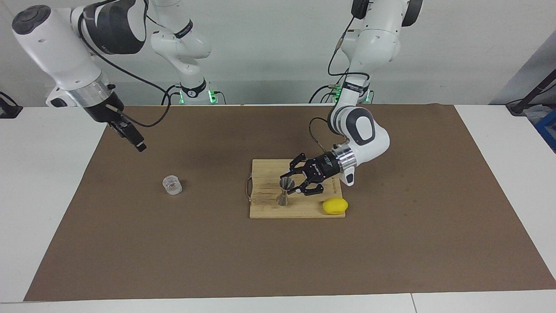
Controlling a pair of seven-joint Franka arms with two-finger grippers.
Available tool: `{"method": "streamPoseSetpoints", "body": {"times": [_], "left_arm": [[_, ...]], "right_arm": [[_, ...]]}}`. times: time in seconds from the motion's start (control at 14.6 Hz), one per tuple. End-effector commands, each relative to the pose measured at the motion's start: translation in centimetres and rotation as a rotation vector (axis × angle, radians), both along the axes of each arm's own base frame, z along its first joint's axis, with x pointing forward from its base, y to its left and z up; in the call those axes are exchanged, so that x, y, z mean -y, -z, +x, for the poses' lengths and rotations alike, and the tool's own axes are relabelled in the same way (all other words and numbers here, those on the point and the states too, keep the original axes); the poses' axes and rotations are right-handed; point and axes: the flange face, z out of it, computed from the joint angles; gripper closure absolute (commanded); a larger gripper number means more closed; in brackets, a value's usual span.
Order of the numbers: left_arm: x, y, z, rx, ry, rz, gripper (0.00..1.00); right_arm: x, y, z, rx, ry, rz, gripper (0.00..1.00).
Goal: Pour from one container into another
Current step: 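Lift the cup with the left gripper and carry it over the board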
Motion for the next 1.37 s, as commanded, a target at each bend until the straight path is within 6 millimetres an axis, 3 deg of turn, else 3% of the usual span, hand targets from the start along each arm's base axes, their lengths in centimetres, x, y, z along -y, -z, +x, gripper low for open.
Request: {"method": "streamPoseSetpoints", "body": {"times": [0.0, 0.34, 0.55, 0.89, 1.23, 1.3], "left_arm": [[0.7, 0.2, -0.3, -0.015, -0.016, 0.001, 1.00], [0.6, 0.6, -0.5, -0.020, -0.013, 0.010, 1.00], [0.6, 0.7, -0.5, -0.012, -0.018, 0.026, 1.00], [1.2, 1.0, -1.0, -0.015, -0.013, 0.045, 1.00], [1.1, 1.4, -1.2, -0.020, -0.020, 0.057, 0.61], [1.0, 1.4, -1.1, -0.021, -0.024, 0.062, 0.43]], "right_arm": [[2.1, 4.0, 1.6, -0.044, 0.147, 0.069, 0.00], [3.8, 10.2, 2.7, -0.131, 0.299, 0.154, 0.00], [4.4, 14.7, 1.4, -0.125, 0.368, 0.171, 0.00], [5.4, 18.9, -0.1, -0.201, 0.466, 0.293, 0.00], [6.8, 22.0, -1.6, -0.223, 0.441, 0.357, 0.00], [7.3, 22.6, -1.8, -0.227, 0.457, 0.382, 0.00]]}}
